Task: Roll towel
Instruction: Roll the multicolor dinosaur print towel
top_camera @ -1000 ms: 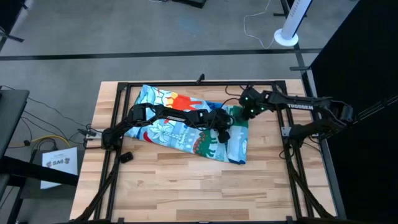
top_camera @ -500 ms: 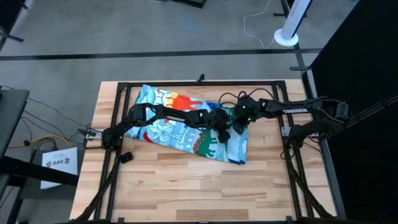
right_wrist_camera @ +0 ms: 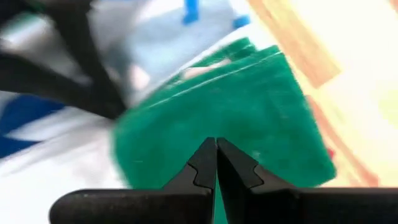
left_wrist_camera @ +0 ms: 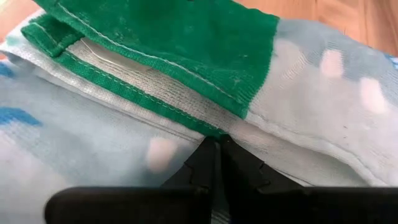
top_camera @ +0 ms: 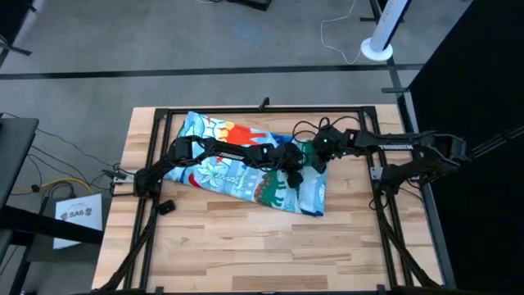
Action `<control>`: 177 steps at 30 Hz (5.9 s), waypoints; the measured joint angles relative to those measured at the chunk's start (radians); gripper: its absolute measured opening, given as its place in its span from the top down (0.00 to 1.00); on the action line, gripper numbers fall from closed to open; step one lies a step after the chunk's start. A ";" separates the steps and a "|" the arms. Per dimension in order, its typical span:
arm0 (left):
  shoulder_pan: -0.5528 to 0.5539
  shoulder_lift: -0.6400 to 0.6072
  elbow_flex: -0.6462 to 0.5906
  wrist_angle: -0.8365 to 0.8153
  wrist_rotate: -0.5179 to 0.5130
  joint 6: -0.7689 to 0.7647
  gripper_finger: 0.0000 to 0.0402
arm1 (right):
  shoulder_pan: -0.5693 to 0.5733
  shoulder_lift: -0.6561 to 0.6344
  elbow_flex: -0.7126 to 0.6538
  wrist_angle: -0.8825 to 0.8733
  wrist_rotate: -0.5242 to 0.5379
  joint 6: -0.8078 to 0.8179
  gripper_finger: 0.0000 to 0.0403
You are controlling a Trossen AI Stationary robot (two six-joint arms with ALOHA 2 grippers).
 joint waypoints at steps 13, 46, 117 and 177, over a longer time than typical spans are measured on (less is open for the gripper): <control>-0.003 0.000 0.000 -0.004 -0.002 -0.001 0.97 | 0.110 0.131 -0.025 0.190 -0.112 0.006 1.00; -0.003 0.000 0.000 -0.011 0.000 -0.017 0.97 | 0.031 0.140 -0.100 0.367 0.061 -0.035 1.00; -0.003 0.000 0.000 -0.008 -0.005 -0.072 0.97 | -0.094 0.086 -0.104 0.309 0.039 0.336 1.00; -0.003 0.000 0.000 -0.016 -0.005 -0.098 0.97 | -0.202 0.030 -0.024 0.103 -0.249 0.519 1.00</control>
